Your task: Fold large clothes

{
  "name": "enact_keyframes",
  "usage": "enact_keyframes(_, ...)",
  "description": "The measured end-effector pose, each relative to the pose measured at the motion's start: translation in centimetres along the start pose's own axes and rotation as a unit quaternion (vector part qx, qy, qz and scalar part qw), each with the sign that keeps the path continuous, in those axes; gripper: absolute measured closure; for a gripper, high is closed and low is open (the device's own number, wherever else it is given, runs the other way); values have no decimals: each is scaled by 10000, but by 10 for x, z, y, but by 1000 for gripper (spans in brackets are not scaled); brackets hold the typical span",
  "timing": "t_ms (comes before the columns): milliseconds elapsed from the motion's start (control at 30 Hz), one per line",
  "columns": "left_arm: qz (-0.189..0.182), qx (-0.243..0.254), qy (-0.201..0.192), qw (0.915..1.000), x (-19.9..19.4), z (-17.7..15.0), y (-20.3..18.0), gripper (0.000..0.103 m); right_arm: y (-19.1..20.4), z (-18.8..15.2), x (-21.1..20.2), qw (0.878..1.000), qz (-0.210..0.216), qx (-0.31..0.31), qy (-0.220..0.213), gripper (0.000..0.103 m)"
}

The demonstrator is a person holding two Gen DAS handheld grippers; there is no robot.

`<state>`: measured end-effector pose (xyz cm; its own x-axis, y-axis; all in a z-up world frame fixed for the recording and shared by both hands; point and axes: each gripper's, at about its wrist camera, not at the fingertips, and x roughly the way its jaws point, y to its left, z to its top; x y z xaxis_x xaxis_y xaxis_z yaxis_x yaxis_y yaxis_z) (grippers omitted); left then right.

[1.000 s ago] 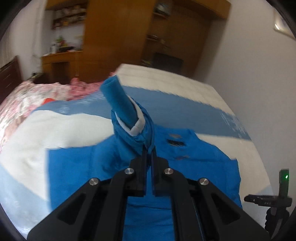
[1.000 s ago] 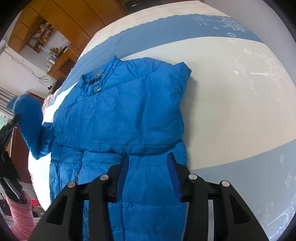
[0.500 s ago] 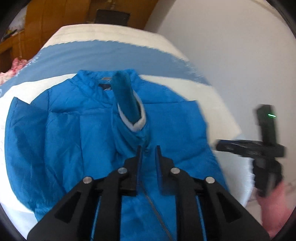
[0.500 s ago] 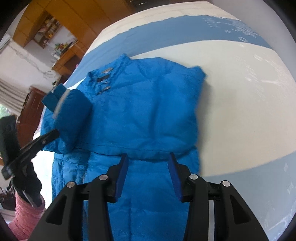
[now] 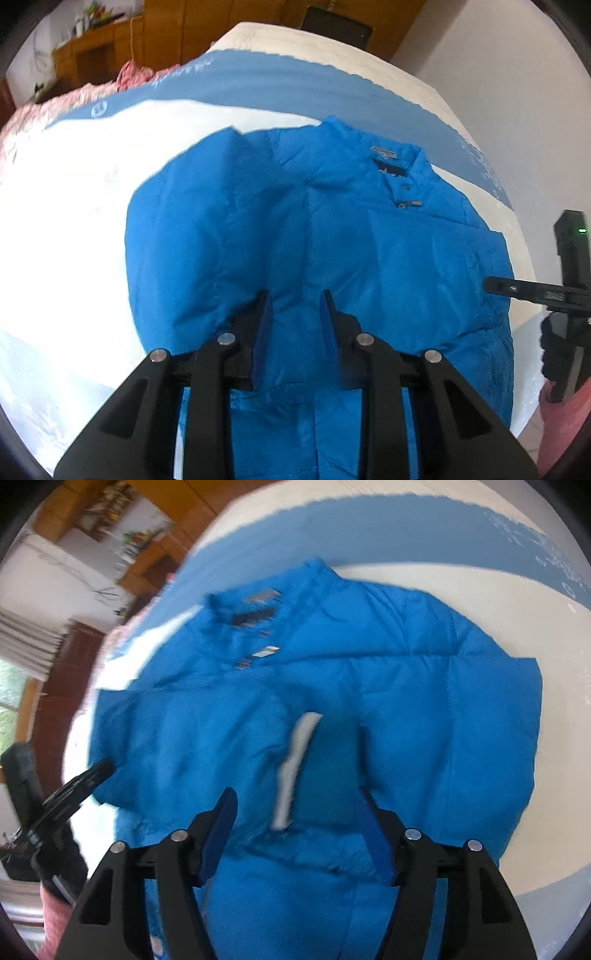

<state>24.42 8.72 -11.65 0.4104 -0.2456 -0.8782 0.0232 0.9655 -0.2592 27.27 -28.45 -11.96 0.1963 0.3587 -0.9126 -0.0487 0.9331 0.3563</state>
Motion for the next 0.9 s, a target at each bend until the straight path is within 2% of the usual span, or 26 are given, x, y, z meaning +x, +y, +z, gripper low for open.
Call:
enact_keyframes(67, 39, 59, -63, 10000, -1, -2, -1, 78, -6, 4, 14, 9995, 234, 160, 153, 38)
enact_keyframes(133, 81, 107, -84, 9999, -5, -2, -6, 78, -5, 4, 18, 9989, 417, 109, 156, 53)
enact_keyframes(200, 72, 70, -110, 9999, -8, 1, -6, 78, -2, 2, 12, 9981, 617, 46, 65, 78)
enact_keyframes(267, 84, 1, -231, 9997, -19, 4, -4, 78, -2, 1, -4, 9973, 700, -41, -198, 83)
enact_keyframes(433, 339, -121, -513, 9980, -31, 16, 3, 77, -25, 1, -55, 9965, -55, 29, -831, 84)
enact_keyframes(533, 403, -149, -421, 9982, -20, 23, 5, 77, -49, -3, -67, 9960, -219, 287, -818, 84)
enact_keyframes(633, 710, 4, -258, 9971, 2, 25, 2, 78, -69, -9, -58, 9951, -461, 529, -703, 84)
enact_keyframes(767, 914, 129, 1, 9957, 33, 22, 2, 78, -85, -16, -29, 9956, -373, 718, -471, 82)
enact_keyframes(900, 736, -74, 75, 9972, 35, 23, 11, 78, -85, -18, -27, 9956, -316, 757, -458, 80)
